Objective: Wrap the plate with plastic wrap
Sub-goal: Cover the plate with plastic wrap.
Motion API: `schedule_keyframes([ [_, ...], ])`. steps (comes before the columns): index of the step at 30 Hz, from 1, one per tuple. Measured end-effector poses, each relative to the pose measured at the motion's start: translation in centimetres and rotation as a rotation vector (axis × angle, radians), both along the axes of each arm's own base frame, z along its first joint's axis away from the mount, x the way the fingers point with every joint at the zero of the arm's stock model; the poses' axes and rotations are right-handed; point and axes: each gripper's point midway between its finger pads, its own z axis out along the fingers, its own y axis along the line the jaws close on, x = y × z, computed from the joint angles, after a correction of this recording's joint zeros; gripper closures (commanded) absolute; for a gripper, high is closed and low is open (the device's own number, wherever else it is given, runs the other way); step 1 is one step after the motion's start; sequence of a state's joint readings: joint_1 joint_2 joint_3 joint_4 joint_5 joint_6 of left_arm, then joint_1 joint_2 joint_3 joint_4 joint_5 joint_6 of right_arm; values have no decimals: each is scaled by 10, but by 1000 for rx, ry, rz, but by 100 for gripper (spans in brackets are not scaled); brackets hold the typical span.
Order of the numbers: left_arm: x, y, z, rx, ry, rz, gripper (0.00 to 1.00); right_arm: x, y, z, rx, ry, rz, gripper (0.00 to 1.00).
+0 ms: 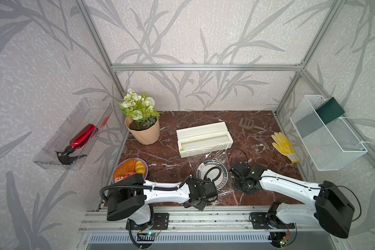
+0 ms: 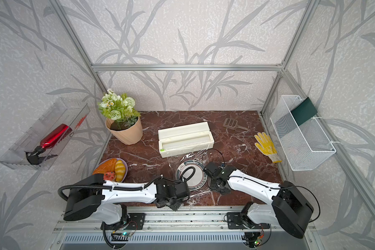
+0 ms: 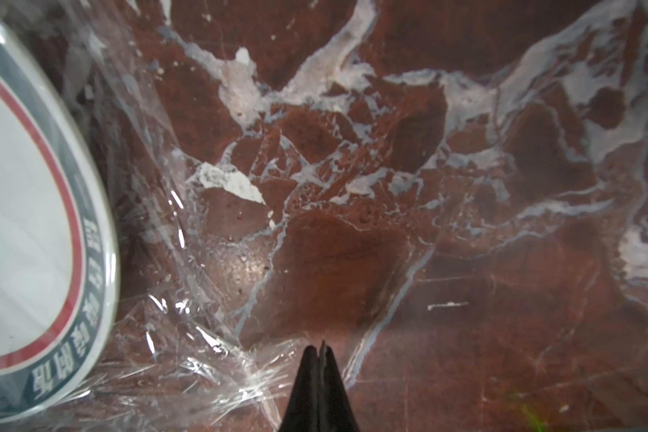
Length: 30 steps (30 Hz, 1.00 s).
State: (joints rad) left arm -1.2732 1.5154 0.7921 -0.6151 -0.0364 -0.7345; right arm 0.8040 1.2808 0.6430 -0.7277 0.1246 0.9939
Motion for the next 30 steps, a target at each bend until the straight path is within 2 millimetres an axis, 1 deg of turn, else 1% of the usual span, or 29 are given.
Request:
schedule_keyframes([
  [6,14,7,-2,24,-34,39,100,9,2,-14,-26,11,-3,100],
  [15,40,13,-3,48,-72,113,100,41,9,-14,-1,-31,-20,100],
  [21,54,14,-3,65,-94,132,100,59,15,-13,40,-66,2,100],
  [28,64,19,-2,89,-124,131,100,78,32,-10,146,-107,47,100],
  [29,65,19,-2,92,-127,130,98,80,33,-9,156,-112,51,98],
  [30,66,20,-2,94,-129,129,95,81,34,-9,163,-115,56,94],
])
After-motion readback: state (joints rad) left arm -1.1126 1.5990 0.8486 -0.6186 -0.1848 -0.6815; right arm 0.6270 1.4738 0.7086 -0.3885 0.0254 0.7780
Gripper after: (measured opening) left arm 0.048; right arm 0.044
